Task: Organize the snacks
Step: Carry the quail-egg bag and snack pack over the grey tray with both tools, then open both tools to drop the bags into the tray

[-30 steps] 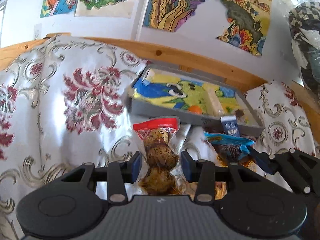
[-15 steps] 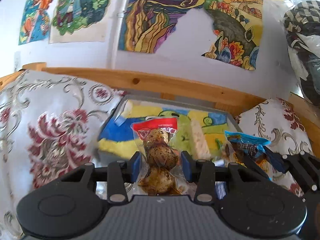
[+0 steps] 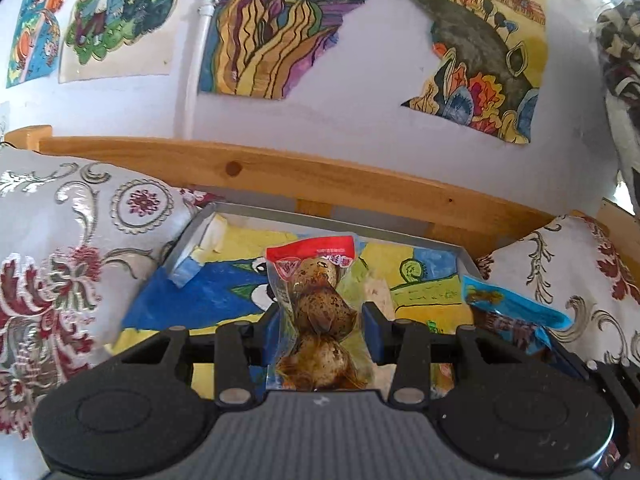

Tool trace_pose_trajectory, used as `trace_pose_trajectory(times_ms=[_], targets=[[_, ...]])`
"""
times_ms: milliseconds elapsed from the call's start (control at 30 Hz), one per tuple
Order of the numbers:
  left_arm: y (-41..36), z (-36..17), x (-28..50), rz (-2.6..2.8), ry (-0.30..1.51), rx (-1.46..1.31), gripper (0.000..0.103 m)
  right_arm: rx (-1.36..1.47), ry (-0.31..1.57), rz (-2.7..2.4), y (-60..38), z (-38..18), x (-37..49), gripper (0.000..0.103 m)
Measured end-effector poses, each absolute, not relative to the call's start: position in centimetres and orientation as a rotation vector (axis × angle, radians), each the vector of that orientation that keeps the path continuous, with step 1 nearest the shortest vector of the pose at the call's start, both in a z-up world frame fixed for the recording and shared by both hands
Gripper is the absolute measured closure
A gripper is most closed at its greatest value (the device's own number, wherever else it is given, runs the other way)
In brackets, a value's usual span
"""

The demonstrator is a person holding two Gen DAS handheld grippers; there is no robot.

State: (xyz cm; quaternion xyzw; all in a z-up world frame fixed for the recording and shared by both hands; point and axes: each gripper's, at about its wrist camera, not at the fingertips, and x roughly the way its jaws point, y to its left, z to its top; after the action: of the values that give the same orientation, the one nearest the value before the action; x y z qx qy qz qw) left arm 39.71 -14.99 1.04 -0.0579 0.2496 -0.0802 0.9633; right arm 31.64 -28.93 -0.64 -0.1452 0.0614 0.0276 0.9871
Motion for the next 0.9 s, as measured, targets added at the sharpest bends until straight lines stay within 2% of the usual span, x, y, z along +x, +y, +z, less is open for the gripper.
trace_pose_trajectory(times_ms=[900], targets=[[-17.9, -3.4, 45.9, -0.121, 0.571, -0.094, 0.057, -0.045, 0.294, -0.040, -34.3, -3.3, 36.2, 0.075]])
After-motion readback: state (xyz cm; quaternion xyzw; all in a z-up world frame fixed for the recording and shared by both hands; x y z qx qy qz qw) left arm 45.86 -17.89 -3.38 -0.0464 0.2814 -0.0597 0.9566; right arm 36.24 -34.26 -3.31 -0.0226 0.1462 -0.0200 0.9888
